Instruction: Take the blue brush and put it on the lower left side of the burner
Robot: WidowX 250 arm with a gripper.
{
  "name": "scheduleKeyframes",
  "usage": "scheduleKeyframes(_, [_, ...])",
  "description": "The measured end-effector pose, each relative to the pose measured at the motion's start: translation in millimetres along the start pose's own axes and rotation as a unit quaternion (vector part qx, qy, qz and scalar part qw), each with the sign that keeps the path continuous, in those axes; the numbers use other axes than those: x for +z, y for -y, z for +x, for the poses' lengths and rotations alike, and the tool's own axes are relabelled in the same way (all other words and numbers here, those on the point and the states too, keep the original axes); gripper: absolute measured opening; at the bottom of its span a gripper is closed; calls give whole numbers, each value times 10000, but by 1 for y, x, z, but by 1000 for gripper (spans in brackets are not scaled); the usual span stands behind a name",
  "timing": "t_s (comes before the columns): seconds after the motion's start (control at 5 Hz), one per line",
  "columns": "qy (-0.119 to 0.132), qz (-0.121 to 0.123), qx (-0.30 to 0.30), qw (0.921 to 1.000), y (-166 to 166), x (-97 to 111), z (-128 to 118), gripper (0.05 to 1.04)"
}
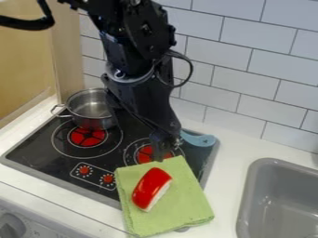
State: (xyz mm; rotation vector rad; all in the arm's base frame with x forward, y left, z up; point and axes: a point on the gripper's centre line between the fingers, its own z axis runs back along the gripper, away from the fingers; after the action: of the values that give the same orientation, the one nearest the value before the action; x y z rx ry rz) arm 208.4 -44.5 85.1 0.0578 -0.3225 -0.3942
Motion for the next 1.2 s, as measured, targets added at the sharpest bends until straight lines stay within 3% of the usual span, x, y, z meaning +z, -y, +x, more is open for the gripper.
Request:
scheduleKeyframes(0.2, [-358, -115, -131, 9992, 6, -10, -20, 998])
scheduleKeyframes(0.4, [-781, -622, -997, 9900, 0, -17, -19, 998])
scheduleKeyframes(0.6, [-821, -1030, -1619, 9780, -3, -18, 0, 998])
scheduleKeyframes(0.8, [-919, -1209, -2184, 9640, -12, -22, 11, 998])
scheduleKeyframes(1.0, [-969, -1506, -3066, 9349, -20, -30, 36, 998])
scheduleKeyframes(1.2, [-1144, -1417, -3737, 9095, -36, -35, 59, 998])
